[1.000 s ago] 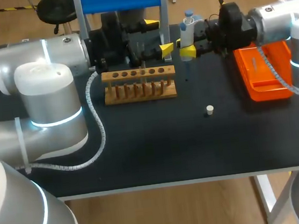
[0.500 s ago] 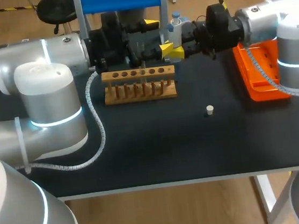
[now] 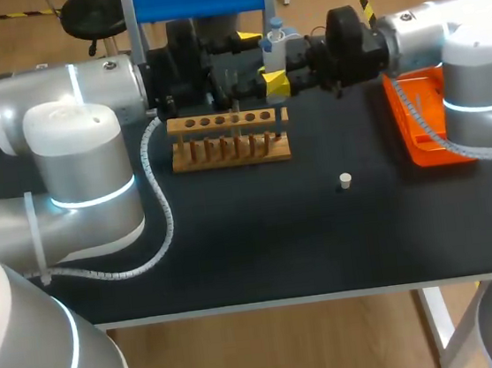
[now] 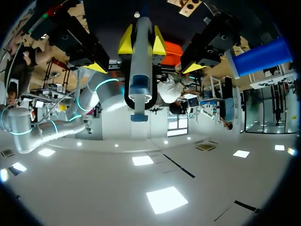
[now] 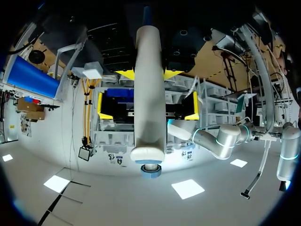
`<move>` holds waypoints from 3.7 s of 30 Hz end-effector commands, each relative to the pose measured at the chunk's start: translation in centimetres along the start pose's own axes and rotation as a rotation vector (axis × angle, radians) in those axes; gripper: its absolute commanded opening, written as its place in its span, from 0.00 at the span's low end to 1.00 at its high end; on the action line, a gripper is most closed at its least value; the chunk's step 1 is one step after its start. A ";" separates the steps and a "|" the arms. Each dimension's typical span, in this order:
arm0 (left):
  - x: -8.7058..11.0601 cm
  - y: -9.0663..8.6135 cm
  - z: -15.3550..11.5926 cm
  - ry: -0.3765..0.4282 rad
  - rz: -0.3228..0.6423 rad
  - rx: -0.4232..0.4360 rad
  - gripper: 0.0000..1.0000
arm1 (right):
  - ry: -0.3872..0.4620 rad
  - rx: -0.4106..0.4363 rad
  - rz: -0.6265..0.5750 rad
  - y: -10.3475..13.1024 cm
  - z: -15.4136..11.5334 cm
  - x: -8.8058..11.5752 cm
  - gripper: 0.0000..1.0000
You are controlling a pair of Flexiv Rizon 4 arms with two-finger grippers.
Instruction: Invert the test tube, pick up the pipette, mount the tip to pipette, aspirate from beaker and dispense into the tube, eject the tip, return the pipette, and cap with the stopper.
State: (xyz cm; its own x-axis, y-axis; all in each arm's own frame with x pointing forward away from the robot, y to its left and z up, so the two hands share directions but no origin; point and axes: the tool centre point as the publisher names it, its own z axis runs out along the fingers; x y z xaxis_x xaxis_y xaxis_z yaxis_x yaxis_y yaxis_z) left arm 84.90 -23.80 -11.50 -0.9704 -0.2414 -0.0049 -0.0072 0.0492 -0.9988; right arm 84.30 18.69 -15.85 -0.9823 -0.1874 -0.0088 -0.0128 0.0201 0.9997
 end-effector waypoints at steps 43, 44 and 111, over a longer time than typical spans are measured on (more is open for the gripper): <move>0.1 0.1 0.2 -0.005 0.001 0.004 0.00 | -0.040 0.018 -0.008 0.1 1.5 -0.4 0.13; 0.1 0.1 0.2 -0.005 0.001 0.004 0.00 | -0.039 0.020 -0.008 0.0 1.5 -0.4 0.40; 0.1 0.1 0.2 -0.005 0.001 0.004 0.00 | -0.413 0.212 0.036 -0.7 -4.7 -20.1 1.00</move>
State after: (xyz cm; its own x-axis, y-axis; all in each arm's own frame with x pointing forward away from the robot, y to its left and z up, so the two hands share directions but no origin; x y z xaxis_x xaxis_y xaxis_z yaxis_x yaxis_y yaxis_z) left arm 84.89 -23.80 -11.51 -0.9704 -0.2414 -0.0047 -0.0075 0.0499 -0.9987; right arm 104.06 16.96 -16.16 -0.9747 0.2220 -0.0261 0.0243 0.2210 0.9750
